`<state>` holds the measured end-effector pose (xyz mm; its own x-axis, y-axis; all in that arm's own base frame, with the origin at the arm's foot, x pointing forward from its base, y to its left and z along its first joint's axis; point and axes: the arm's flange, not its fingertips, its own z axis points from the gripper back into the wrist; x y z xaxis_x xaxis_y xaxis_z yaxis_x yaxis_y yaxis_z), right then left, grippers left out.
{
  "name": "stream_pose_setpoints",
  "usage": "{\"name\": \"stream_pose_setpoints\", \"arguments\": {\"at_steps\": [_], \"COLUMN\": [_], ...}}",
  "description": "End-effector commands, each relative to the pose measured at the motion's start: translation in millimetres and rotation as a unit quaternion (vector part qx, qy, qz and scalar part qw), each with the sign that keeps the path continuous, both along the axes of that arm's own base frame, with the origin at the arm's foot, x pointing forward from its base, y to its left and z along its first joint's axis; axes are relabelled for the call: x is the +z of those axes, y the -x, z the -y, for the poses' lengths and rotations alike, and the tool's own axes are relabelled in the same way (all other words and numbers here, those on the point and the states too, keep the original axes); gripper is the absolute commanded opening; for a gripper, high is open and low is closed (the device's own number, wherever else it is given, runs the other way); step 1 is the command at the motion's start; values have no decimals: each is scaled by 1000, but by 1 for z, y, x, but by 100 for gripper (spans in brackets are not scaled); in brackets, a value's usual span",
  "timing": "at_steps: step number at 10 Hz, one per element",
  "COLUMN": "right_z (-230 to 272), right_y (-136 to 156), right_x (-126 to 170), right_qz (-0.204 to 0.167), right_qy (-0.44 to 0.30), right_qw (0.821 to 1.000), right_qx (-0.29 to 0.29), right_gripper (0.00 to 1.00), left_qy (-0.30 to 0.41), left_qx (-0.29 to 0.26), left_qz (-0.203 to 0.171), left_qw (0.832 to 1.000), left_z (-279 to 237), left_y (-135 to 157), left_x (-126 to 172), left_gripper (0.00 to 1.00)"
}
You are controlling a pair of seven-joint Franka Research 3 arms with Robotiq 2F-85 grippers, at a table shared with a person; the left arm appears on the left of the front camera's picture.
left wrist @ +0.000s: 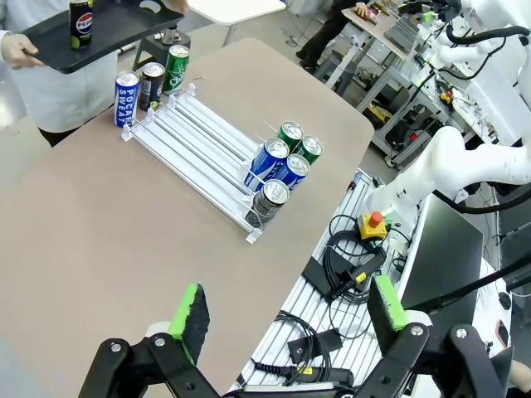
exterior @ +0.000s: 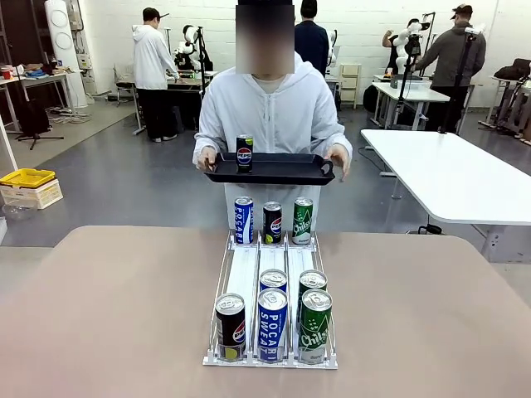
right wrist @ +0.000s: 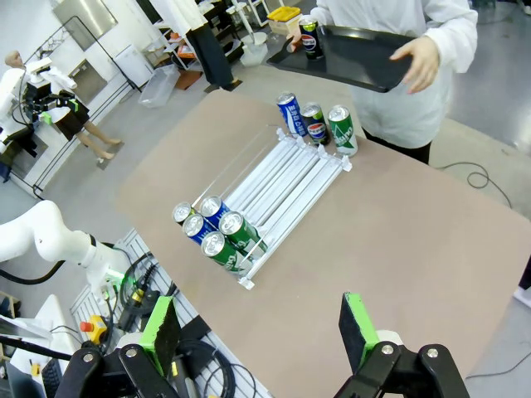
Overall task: Retrieve and hand over the desired beverage to the person.
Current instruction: Pick up another can of the same type that the person held from the Automatic Can Dispenser.
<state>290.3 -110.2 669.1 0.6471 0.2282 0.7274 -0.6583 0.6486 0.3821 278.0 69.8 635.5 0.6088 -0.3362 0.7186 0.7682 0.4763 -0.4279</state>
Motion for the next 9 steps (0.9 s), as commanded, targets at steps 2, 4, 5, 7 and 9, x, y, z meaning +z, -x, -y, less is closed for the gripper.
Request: {"name": "stream_pose_setpoints", "arguments": {"at_steps": [2, 4, 5, 7, 9], "right_z": [-1, -1, -1, -1, -1], "right_y": [-2, -2, -2, -2, -2], "right_x": [0, 0, 0, 0, 0], "right_qz": [10, 10, 10, 10, 10], "right_qy": [-15, -15, -15, -15, -15], "right_qw": [1000, 1000, 1000, 1000, 1000], "right_qx": [10, 10, 10, 10, 10], "right_gripper": [100, 100, 100, 100, 100], "left_qy": [0, -98, -140, -220, -284], "left_qx": [0, -35, -20, 46, 151], "left_qz": [0, -56, -94, -149, -187], "left_qw": [1000, 993, 986, 963, 928], "left_z": [0, 101, 153, 260, 339], "left_y": [0, -24, -33, -33, -38], "left_x": [0, 23, 33, 37, 6], "left_gripper": [100, 100, 100, 100, 100]}}
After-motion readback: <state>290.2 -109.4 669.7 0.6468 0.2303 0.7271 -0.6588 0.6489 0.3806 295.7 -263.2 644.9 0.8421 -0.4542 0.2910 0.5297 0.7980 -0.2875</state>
